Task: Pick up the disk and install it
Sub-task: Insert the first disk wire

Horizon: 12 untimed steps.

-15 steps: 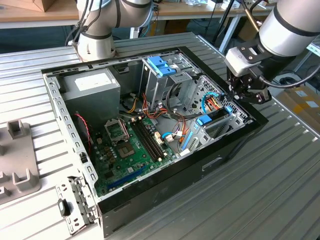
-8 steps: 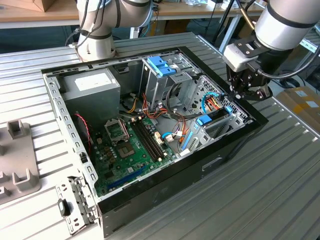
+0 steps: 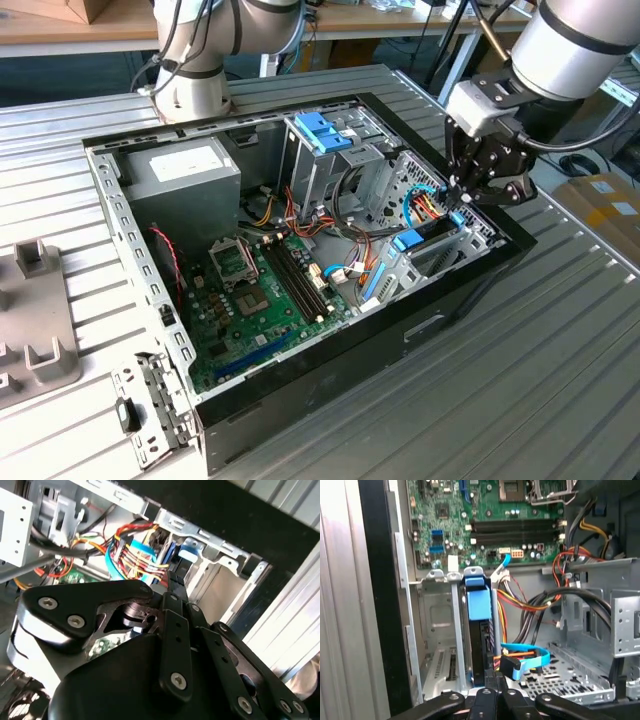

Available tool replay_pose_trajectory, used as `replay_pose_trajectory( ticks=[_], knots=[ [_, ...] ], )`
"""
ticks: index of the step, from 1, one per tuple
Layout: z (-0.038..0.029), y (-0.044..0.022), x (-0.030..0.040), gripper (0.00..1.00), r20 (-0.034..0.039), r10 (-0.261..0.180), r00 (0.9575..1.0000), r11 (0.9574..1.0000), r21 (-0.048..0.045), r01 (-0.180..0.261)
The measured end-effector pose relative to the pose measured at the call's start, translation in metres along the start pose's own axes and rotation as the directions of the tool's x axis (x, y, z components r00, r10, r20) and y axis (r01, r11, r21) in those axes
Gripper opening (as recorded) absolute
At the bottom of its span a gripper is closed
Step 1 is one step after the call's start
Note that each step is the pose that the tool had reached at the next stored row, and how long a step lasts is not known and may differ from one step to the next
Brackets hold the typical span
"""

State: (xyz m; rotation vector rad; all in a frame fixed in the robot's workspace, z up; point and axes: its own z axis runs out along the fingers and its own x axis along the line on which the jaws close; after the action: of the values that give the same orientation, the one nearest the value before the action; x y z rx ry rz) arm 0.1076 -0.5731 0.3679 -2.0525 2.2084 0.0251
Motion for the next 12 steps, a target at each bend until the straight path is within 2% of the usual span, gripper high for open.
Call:
replay_pose_trajectory(
  ticks=[9,12],
  knots=[
    [0.0017,-0.0179,-0.0022,0.10,-0.0016,0.001,1.0000,1.0000,-0.0073,-0.001],
    [0.0018,-0.0194,-0.0023,0.10,-0.0016,0.001,1.0000,1.0000,-0.0074,-0.001]
  ],
)
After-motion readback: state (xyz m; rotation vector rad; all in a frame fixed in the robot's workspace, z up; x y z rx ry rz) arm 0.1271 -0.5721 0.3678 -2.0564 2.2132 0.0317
